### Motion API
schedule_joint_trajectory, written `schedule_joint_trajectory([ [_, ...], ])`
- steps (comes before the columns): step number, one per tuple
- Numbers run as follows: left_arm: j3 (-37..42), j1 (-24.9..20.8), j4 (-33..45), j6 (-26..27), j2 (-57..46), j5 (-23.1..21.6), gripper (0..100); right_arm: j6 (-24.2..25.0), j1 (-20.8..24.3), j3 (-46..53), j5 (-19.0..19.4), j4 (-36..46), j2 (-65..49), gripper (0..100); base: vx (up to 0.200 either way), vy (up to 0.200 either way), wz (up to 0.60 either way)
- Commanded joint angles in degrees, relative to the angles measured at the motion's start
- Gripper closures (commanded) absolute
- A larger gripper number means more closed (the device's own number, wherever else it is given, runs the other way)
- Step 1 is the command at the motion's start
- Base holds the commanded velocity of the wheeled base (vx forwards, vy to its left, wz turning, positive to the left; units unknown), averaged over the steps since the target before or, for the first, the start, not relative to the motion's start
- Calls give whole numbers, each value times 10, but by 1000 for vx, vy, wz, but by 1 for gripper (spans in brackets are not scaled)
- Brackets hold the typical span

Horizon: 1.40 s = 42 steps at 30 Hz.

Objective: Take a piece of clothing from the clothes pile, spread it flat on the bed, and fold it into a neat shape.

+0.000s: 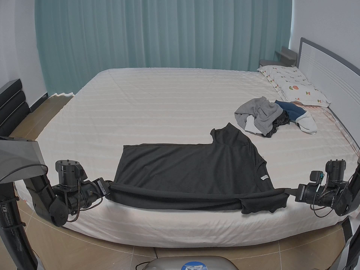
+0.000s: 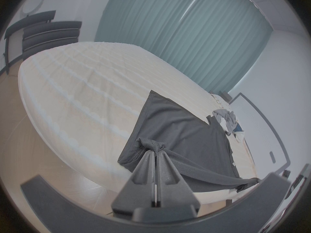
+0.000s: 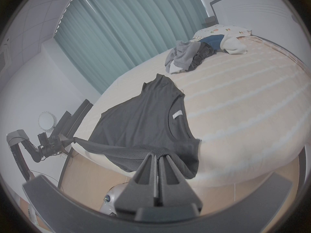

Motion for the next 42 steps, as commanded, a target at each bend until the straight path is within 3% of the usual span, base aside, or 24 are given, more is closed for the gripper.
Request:
schedule_joint_trajectory([
  [1,-47,-1,38,-12,7,-1,100,4,12,-46,-1,6,32,100,0,0,0],
  [23,-161,-4,71,-84,89,1,100,13,29,-199,-19,40,146,100,0,0,0],
  [42,-222,11,95,-141,125,1,100,78,58,-283,-45,34,200,100,0,0,0],
])
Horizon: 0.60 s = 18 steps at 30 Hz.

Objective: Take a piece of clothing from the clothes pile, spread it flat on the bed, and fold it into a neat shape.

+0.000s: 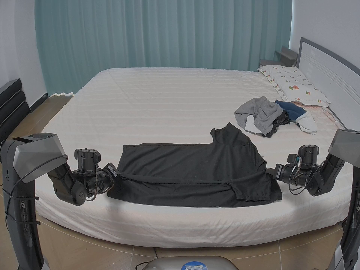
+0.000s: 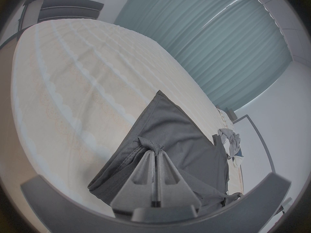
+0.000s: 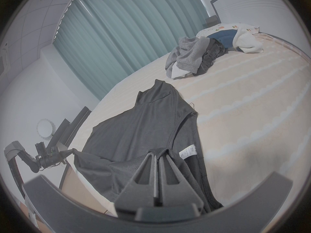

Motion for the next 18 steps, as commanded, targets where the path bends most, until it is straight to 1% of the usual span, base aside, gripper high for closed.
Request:
schedule_joint_trajectory([
  [1,-8,7,-1,-18,2,0,100,13,5,-10,-4,-3,11,100,0,0,0],
  [3,-10,9,-1,-29,1,0,100,23,5,-11,-5,-3,7,100,0,0,0],
  [8,-9,15,-1,-31,1,1,100,38,1,-14,-6,-6,-6,100,0,0,0],
  [11,-4,14,-2,-31,2,0,100,54,-6,0,-5,-6,-44,100,0,0,0],
  [17,10,13,-1,-31,-23,0,100,53,-13,52,-3,-7,-93,100,0,0,0],
  [18,23,12,-2,-30,-39,-1,100,52,-21,71,2,-7,-115,100,0,0,0],
])
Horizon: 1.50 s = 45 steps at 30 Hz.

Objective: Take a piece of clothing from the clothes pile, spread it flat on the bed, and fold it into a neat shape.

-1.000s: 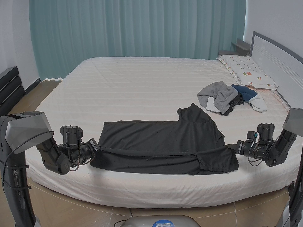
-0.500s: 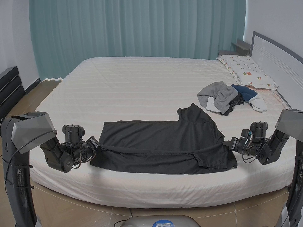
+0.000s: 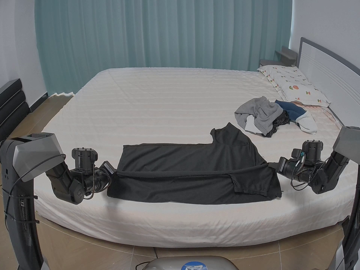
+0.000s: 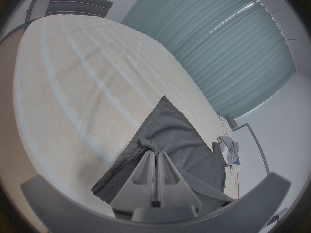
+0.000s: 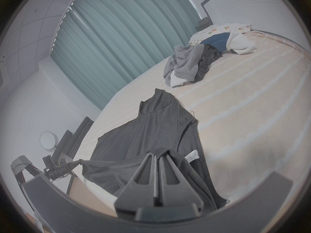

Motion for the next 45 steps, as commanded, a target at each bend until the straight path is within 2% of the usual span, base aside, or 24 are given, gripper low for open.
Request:
schedule_joint_trajectory([
  [1,30,-3,0,1,-48,-1,100,-1,-16,49,6,-1,-72,100,0,0,0],
  [6,48,-4,0,5,-72,-1,100,-3,-21,81,9,-1,-98,100,0,0,0],
  [8,82,-4,2,25,-107,-1,100,-4,-25,138,30,-2,-140,100,0,0,0],
  [12,112,-5,4,50,-123,-1,100,-6,-32,171,36,-2,-158,100,0,0,0],
  [16,139,-11,5,66,-151,-1,100,-32,-37,227,46,-4,-175,100,0,0,0],
  [20,141,-19,25,73,-156,-1,100,-62,-38,241,46,-5,-175,100,0,0,0],
  [25,129,-25,37,75,-147,-1,100,-59,-38,215,46,-4,-165,100,0,0,0],
  [30,85,-23,36,69,-98,0,100,-57,-34,150,38,2,-109,100,0,0,0],
  [38,5,-23,38,19,-31,15,100,-56,-20,76,9,-2,-14,100,0,0,0],
  [45,-35,-21,40,15,11,24,100,-56,-2,27,-2,-5,30,100,0,0,0],
])
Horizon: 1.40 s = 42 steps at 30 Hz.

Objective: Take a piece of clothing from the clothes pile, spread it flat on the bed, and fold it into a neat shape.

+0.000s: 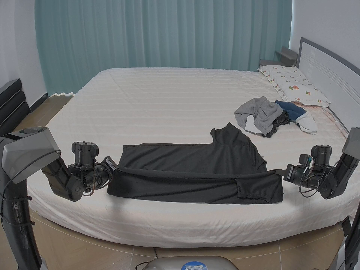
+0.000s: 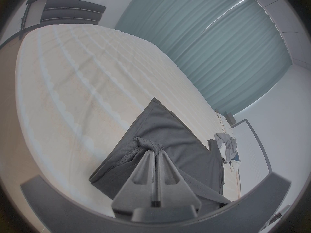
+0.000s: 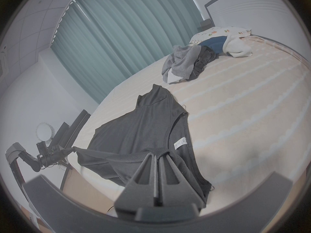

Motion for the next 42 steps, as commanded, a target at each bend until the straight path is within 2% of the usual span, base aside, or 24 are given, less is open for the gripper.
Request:
schedule_joint_trajectory([
  [1,-27,1,0,-2,46,4,100,1,14,-32,-8,-2,48,100,0,0,0],
  [11,-55,2,0,-4,71,4,100,4,22,-88,-24,-2,85,100,0,0,0],
  [15,-68,3,1,-33,75,8,100,29,24,-122,-41,-2,101,100,0,0,0],
  [22,-72,3,1,-35,78,9,100,45,37,-135,-52,-2,112,100,0,0,0],
  [23,-72,3,2,-35,77,9,100,46,37,-136,-52,-2,113,0,0,0,0],
  [24,-72,2,2,-35,77,9,0,46,37,-136,-52,-2,114,0,0,0,0],
  [28,-70,3,1,-36,74,9,0,57,37,-132,-51,-3,108,0,0,0,0],
  [35,-59,15,-1,-35,60,29,0,137,30,-106,-53,-19,62,0,0,0,0],
  [37,-48,20,-3,-36,47,44,0,152,26,-87,-53,-18,39,0,0,0,0],
  [42,-22,26,-4,-53,14,41,0,174,25,-44,-53,-18,-1,0,0,0,0],
])
